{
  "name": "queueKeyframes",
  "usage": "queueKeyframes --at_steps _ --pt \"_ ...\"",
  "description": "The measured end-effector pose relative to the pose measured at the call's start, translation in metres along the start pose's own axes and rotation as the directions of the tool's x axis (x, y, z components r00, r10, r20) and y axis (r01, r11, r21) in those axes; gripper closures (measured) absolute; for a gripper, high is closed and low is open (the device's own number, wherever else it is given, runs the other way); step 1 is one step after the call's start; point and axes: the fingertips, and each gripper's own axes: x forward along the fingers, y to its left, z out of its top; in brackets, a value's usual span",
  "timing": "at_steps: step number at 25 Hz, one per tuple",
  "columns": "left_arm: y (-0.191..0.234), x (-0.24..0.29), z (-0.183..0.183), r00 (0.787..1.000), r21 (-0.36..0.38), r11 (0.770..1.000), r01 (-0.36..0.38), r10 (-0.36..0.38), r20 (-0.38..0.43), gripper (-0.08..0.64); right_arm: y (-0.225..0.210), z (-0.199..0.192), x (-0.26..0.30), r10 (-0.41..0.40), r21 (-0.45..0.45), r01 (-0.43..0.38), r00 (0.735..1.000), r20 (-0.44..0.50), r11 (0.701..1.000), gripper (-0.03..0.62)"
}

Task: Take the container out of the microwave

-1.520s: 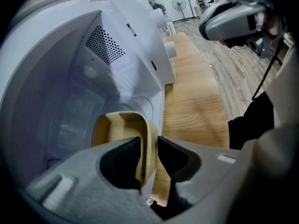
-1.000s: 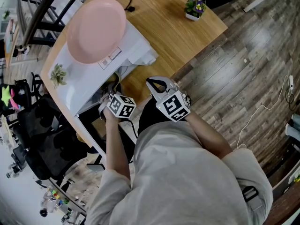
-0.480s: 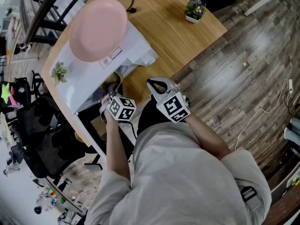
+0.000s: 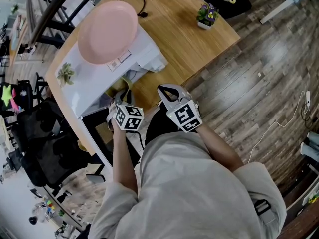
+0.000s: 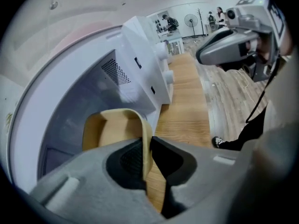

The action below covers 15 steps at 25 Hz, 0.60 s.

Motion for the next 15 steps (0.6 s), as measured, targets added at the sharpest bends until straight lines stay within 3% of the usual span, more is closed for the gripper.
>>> queueKeyframes --at_steps 15 --pt "-0.016 -0.023 0.011 0.998 -0.13 0.991 -0.003 0.011 0.056 0.522 0.0 0.009 -0.025 0.008 -0.026 -0.007 1.0 0.03 1.0 0.581"
